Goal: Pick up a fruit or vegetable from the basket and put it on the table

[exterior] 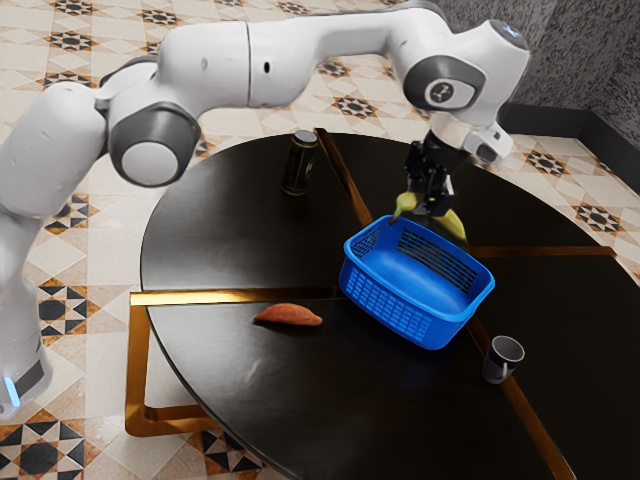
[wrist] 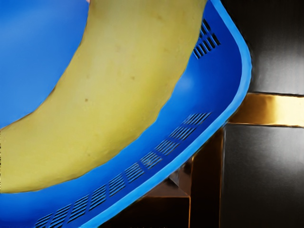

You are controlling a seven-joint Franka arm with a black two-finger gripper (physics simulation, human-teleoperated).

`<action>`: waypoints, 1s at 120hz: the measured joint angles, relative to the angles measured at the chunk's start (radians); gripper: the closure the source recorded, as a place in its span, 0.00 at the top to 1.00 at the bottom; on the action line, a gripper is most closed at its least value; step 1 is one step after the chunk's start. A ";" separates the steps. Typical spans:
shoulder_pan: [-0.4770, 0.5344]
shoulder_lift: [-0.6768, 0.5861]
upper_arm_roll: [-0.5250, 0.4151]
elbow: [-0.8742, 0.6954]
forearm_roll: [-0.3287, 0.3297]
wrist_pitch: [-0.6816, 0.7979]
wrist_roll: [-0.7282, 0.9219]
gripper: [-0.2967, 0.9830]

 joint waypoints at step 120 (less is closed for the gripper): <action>0.347 -0.011 0.060 -0.006 -0.106 -0.009 0.306 0.72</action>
